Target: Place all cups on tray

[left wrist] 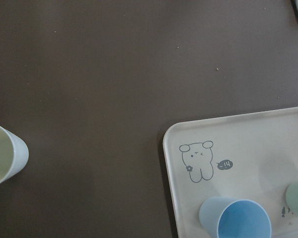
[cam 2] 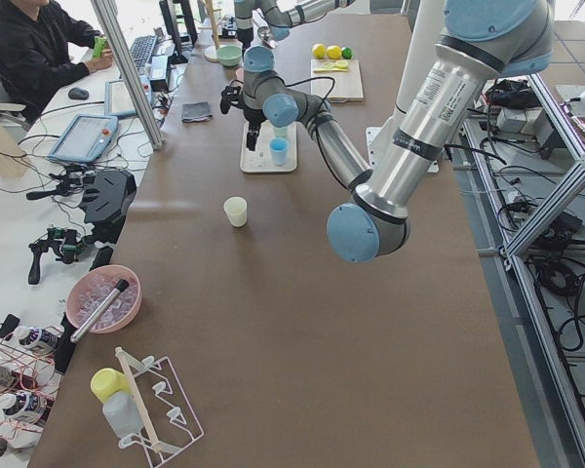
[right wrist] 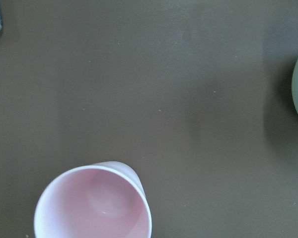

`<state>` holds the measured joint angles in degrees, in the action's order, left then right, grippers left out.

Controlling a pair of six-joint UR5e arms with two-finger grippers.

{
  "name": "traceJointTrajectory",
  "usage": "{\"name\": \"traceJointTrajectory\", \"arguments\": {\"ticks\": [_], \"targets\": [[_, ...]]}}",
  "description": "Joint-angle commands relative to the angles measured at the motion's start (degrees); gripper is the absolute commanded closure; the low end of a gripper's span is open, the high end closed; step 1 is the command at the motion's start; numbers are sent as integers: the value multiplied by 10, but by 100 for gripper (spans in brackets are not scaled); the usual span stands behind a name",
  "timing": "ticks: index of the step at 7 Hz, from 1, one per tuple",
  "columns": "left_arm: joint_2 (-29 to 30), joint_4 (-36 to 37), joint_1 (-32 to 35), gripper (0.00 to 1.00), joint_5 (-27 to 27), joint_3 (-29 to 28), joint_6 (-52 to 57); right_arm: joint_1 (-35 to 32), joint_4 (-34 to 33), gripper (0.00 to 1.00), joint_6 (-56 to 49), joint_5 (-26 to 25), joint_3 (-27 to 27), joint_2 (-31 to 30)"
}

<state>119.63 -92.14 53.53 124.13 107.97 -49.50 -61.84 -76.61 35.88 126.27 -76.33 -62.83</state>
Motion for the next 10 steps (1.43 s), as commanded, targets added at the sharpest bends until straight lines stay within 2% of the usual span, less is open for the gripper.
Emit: {"name": "traceJointTrajectory", "arguments": {"ticks": [1,2,3,4,5,6,9,10], "targets": [[-32,16,44,3,11,7,96,10,42,16,2,-11,35,0],[-52,17,67,3,11,3,140,15,68,36,2,-12,53,0],[-76,17,85,3,9,-2,192,16,72,52,8,-9,48,-1],[-99,14,97,3,6,-10,233,18,73,54,20,-8,39,-1],[-113,13,103,3,3,-14,252,17,72,87,20,-3,21,-2],[-114,13,109,3,3,-17,257,17,69,100,20,10,11,-1],[-116,-30,107,3,1,-78,267,3,64,100,44,61,-29,2],[-117,-73,105,3,-25,-112,266,-12,52,100,63,98,-51,4]]}}
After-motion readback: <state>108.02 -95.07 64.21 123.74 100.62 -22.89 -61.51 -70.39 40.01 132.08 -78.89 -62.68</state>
